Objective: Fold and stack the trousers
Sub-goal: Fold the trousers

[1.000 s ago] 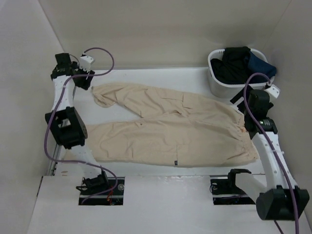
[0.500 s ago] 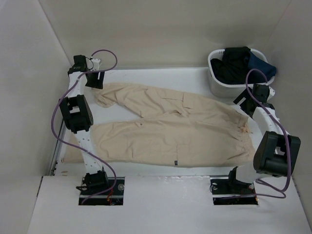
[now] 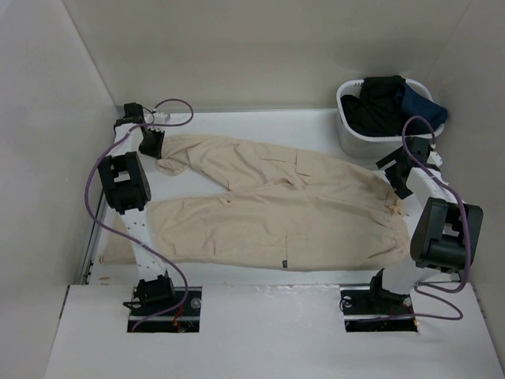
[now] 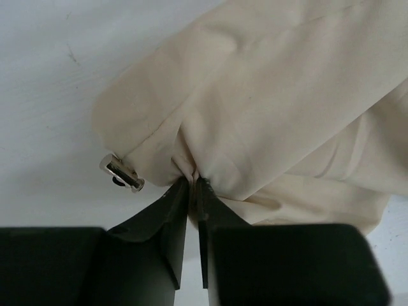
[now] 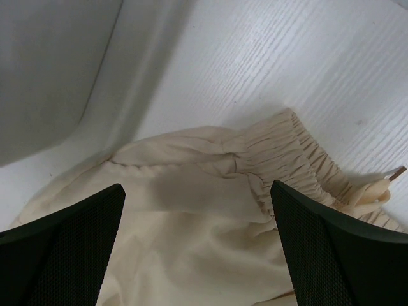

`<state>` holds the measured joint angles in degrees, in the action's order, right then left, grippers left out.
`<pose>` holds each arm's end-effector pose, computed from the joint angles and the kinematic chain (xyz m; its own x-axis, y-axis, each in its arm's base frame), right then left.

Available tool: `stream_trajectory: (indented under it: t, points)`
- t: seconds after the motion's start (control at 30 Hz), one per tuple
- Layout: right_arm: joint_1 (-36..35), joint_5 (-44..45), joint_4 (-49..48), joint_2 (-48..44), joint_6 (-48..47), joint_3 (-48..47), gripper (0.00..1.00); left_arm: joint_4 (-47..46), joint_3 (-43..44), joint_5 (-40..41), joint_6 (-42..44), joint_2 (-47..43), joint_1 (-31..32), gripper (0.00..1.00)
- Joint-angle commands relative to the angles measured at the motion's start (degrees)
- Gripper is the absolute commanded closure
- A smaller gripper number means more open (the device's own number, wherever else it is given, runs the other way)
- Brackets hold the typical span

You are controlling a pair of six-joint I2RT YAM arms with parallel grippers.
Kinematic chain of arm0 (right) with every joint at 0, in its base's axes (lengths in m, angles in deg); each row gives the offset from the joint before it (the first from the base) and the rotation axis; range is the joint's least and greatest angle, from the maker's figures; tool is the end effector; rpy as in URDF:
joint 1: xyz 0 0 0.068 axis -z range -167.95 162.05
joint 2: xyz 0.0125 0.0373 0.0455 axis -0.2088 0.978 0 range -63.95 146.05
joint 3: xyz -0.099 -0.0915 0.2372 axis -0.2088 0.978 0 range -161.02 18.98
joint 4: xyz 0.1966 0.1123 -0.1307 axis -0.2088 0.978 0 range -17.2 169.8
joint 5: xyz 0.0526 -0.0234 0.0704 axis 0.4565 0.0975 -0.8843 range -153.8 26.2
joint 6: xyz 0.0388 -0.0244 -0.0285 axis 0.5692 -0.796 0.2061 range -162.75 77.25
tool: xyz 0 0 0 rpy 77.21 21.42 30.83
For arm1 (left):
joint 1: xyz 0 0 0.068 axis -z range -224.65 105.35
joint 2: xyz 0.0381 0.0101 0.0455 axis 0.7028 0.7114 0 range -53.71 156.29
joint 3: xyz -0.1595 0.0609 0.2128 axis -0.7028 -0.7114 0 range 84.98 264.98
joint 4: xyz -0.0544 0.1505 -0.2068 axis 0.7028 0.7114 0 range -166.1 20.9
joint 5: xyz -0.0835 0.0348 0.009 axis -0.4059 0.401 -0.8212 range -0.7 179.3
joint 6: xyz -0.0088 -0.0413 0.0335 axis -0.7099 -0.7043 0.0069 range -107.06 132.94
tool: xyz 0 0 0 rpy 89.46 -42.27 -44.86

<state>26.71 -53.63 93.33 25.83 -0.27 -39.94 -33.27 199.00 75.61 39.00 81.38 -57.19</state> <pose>0.3159 -0.0891 0.2181 -0.3175 0.7700 -0.5534 0.7728 0.5483 0.3196 0.4947 0.1015 0.1703 -0.8355 0.2515 -0.4885 0.2869 0.9579 0.0023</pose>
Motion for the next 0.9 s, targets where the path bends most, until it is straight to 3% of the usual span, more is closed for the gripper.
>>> stream_trajectory:
  t: [0.0,0.07,0.2,0.3,0.4,0.47,0.5,0.57,0.63,0.73,0.87]
  points:
    - [0.16,2.48,0.65,2.76,5.51,-2.25,0.0,-2.56,-1.08,-0.73,0.66,-4.21,0.1,0.93]
    - [0.42,1.78,0.3,4.52,7.34,-2.17,0.11,-4.24,-1.34,-0.02,0.65,-5.44,-0.08,0.96]
    - [2.0,0.2,-1.19,5.41,11.66,0.11,0.46,-6.26,-3.79,0.16,1.27,-9.74,-0.17,0.99]
    - [2.97,0.19,-2.51,5.23,12.45,1.34,0.78,-7.93,-8.0,-0.54,2.23,-14.57,-0.43,0.99]
    - [3.32,0.81,-2.6,4.44,11.93,1.35,0.93,-9.78,-11.88,-2.3,3.99,-18.71,-2.01,0.98]
    - [3.67,0.9,-2.34,3.74,10.96,1.26,0.98,-9.0,-12.76,-4.05,5.22,-20.47,-3.5,0.9]
    - [3.85,0.99,-2.25,3.13,10.44,1.43,1.0,-8.21,-12.85,-5.37,5.75,-21.0,-4.38,0.81]
    - [3.94,0.9,-2.51,2.16,9.73,1.78,1.0,-7.06,-12.59,-9.14,5.49,-21.88,-6.13,0.43]
    - [3.76,0.37,-2.69,1.46,9.03,1.96,1.0,-7.41,-11.98,-12.4,2.61,-21.97,-7.28,0.37]
    - [3.58,0.46,-3.48,1.01,6.49,1.18,1.0,-6.88,-7.51,-15.39,-1.62,-18.65,-7.2,0.36]
    - [1.74,1.77,-3.13,1.02,2.18,-0.93,1.0,-5.92,0.57,-13.3,-3.82,-10.31,-5.01,0.34]
